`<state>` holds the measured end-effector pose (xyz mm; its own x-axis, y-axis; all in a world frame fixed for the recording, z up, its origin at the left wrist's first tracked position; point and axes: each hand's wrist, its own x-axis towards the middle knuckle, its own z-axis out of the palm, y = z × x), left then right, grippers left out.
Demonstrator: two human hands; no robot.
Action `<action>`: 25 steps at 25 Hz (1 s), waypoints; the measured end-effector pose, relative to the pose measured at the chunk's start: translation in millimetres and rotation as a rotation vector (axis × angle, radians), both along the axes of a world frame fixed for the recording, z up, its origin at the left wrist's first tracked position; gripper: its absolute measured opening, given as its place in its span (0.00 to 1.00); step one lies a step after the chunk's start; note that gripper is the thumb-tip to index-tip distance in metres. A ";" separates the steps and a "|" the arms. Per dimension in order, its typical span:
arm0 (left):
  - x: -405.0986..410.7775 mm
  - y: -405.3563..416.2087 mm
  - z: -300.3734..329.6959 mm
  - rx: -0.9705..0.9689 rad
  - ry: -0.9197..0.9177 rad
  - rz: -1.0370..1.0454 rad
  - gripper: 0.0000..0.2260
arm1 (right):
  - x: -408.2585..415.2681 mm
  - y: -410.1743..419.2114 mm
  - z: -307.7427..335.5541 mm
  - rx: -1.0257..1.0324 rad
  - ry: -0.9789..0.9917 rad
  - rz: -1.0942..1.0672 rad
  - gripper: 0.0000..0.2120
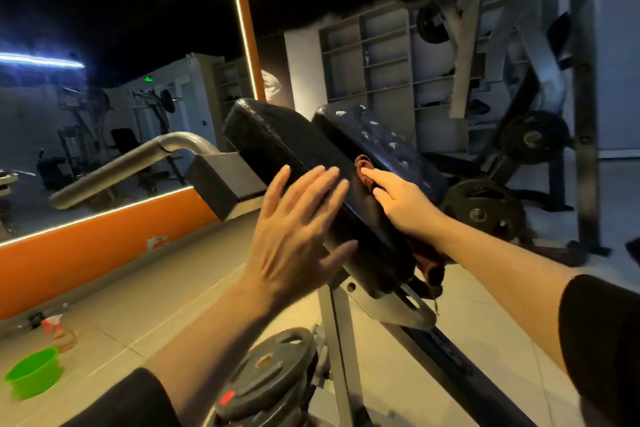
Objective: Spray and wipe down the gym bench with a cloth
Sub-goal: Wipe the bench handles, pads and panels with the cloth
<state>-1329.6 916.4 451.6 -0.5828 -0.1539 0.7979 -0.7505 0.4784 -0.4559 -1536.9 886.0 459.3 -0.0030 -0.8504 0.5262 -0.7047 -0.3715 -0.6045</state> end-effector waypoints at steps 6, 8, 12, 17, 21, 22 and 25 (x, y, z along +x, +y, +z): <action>-29.1 28.2 -37.9 0.117 -0.039 -0.029 0.34 | -29.1 55.0 -54.9 0.133 -0.207 -0.097 0.20; -24.2 31.6 -42.8 0.127 0.012 -0.024 0.36 | -24.0 62.9 -58.2 0.141 -0.284 -0.121 0.21; -21.0 36.3 -49.9 0.183 0.105 0.041 0.39 | -0.5 82.1 -57.6 0.048 -0.328 -0.012 0.22; -23.1 44.1 -66.2 0.262 0.103 0.057 0.42 | 1.3 105.8 -85.7 0.222 -0.447 0.021 0.35; -26.1 50.2 -78.0 0.303 0.124 0.056 0.42 | 28.8 129.1 -98.7 -0.174 -0.199 -0.127 0.35; -26.4 50.7 -79.5 0.313 0.127 0.048 0.42 | 30.0 130.8 -100.2 -0.322 -0.100 -0.176 0.32; -24.9 50.6 -82.7 0.332 0.144 0.035 0.41 | 29.1 128.6 -111.3 -0.405 0.137 -0.287 0.27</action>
